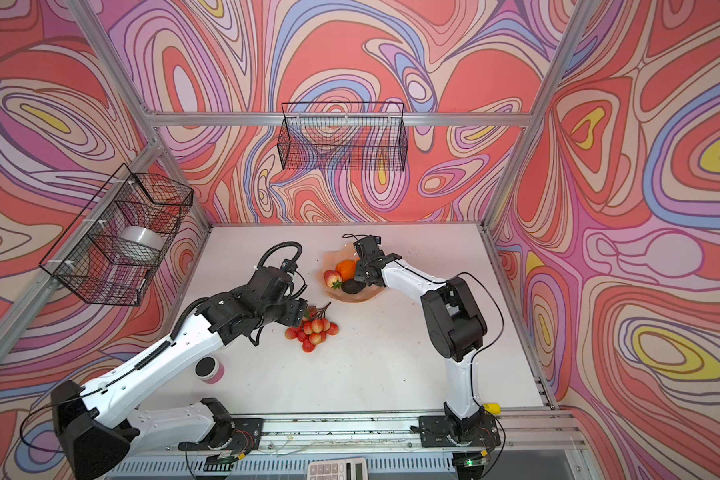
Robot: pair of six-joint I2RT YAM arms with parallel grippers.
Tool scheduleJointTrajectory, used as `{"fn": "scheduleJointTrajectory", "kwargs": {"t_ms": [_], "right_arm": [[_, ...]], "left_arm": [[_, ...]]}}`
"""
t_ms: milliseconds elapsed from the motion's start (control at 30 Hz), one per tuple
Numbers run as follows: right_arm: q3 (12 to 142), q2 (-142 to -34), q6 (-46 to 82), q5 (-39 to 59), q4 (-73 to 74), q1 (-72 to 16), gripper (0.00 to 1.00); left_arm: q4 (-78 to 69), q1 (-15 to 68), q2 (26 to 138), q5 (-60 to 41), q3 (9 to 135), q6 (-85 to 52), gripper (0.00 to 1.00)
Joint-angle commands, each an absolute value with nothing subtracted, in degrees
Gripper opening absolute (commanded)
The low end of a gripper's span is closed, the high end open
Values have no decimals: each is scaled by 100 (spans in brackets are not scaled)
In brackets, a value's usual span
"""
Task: Place and organize the fake fruits in the fruit bowl
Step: 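Lay the yellow squash in the bowl with the right gripper, then grasp the lychee bunch by its stem with the left gripper while the right arm withdraws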
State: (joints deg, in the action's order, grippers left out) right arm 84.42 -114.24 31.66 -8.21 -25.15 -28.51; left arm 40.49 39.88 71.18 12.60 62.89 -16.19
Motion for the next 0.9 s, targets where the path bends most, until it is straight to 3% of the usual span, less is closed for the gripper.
{"fn": "scheduleJointTrajectory", "kwargs": {"t_ms": [0,200,533,867], "right_arm": [[8455,-11397,3224,-730,-2549,-2817,55],[8282,-10938,3251,-793,-2511,-2796,70],[7661,-9367,3295,-1244,-2462,-2769,76],[6821,-8271,3427,-1377,-2251,-2762,80]], "left_arm": [[3995,3936,7409,976,6343,-1678,80],[3832,3931,8075,720,6352,-1784,78],[3636,3937,8556,429,6068,-1910,57],[4182,3937,7776,443,5246,-2301,48]]}}
